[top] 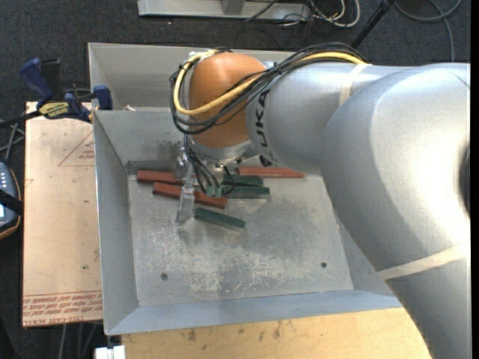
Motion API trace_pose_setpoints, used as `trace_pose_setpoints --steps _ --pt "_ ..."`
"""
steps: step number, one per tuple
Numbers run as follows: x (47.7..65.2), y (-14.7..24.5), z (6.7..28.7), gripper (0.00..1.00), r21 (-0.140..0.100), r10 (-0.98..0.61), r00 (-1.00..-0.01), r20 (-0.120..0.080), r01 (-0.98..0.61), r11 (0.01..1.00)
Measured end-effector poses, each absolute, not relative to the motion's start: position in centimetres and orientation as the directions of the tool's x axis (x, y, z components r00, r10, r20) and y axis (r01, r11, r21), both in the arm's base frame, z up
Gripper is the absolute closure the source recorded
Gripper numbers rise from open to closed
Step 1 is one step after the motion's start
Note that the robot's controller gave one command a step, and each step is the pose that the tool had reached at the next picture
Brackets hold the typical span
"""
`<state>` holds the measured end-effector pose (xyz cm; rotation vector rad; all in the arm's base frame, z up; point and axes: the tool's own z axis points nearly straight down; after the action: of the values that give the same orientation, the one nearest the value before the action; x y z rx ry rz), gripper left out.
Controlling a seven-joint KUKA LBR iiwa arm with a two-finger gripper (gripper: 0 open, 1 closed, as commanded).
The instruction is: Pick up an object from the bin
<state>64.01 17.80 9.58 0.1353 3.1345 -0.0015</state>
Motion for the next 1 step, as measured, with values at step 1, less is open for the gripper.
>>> trace_pose_setpoints --steps 1 --pt "64.62 14.31 7.45 1.00 0.003 0.008 -1.000 -0.011 0.008 1.000"
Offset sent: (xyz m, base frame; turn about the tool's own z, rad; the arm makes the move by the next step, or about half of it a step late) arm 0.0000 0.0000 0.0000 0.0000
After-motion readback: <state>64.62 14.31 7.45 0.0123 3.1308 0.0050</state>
